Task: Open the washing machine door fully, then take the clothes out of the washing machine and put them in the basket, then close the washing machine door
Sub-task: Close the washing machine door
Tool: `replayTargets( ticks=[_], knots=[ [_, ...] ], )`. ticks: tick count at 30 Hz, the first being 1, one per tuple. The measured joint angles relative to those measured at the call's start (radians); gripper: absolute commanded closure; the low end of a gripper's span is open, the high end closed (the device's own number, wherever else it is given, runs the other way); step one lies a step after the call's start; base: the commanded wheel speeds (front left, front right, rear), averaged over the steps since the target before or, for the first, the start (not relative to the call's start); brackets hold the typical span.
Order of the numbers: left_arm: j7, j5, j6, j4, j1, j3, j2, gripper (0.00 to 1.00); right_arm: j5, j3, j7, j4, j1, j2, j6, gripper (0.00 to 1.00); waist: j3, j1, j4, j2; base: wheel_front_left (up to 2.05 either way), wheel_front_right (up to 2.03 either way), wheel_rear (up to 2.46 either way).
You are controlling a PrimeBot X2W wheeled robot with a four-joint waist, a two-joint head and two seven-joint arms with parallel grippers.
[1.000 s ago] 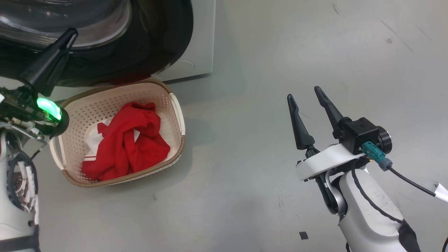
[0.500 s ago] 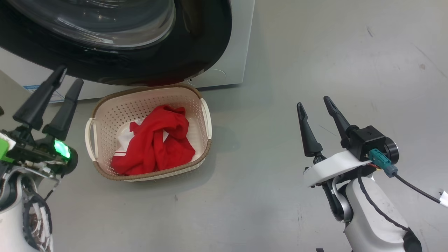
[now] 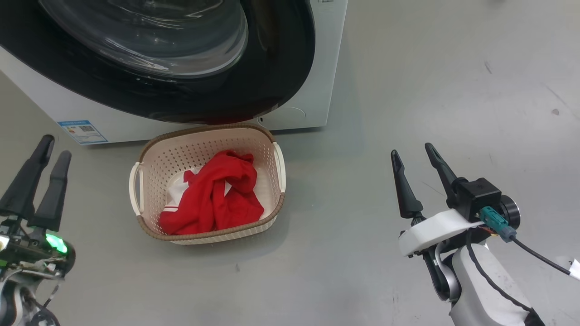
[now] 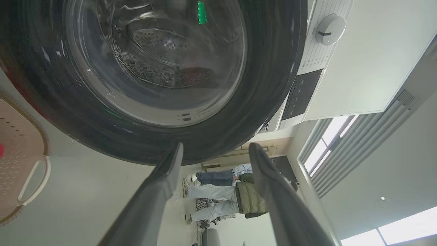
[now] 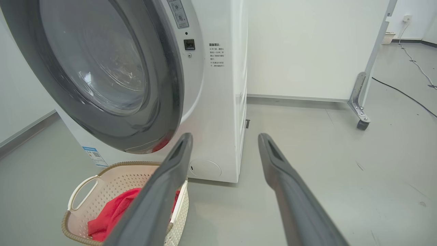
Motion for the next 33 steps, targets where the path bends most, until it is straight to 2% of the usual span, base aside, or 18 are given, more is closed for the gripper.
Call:
replayTargets(
  ticks=[5,10,14,18,23,27,30,33],
  knots=[
    [-0.113,0.139,0.0,-0.069,0.038,0.024,-0.006,0.0,0.0,-0.015,0.0,0.007,0.027,0.0,0.001,0.0,-0.027,0.0,0.004,0.0,0.0,0.0,0.0],
    [-0.238,0.352,0.0,-0.154,0.067,0.009,-0.005,0.0,-0.001,-0.019,0.0,0.014,0.036,0.0,0.008,0.0,-0.055,0.0,0.008,0.0,0.0,0.0,0.0],
    [-0.322,0.561,0.0,-0.216,0.113,-0.058,0.0,0.0,-0.017,-0.021,0.0,0.016,0.04,0.0,0.008,0.0,-0.08,0.0,0.008,0.0,0.0,0.0,0.0],
    [-0.399,0.787,-0.001,-0.254,0.167,-0.148,0.061,0.0,-0.018,-0.028,0.0,0.02,0.062,-0.001,0.008,0.0,-0.107,0.0,0.007,0.0,0.0,0.0,0.0],
    [-0.506,1.027,-0.001,-0.248,0.248,-0.233,0.109,0.0,-0.019,-0.034,0.0,0.025,0.086,-0.002,0.009,0.0,-0.141,0.0,0.007,0.0,0.0,0.0,0.0],
    [-0.576,1.189,-0.002,-0.21,0.316,-0.257,0.117,0.0,-0.019,-0.038,0.0,0.027,0.112,-0.002,0.009,0.0,-0.167,-0.0001,0.007,0.0,0.0,0.0,0.0],
    [-0.614,1.281,-0.003,-0.194,0.353,-0.269,0.123,0.0,-0.019,-0.042,0.0,0.027,0.122,-0.002,0.008,0.0,-0.179,0.0,0.007,0.0,0.0,0.0,0.0],
    [-0.643,1.362,0.02,-0.172,0.369,-0.29,0.131,0.0,-0.019,-0.048,0.0,0.027,0.132,-0.002,0.008,0.0,-0.185,-0.0001,0.007,0.0,0.0,0.0,0.0]
  ],
)
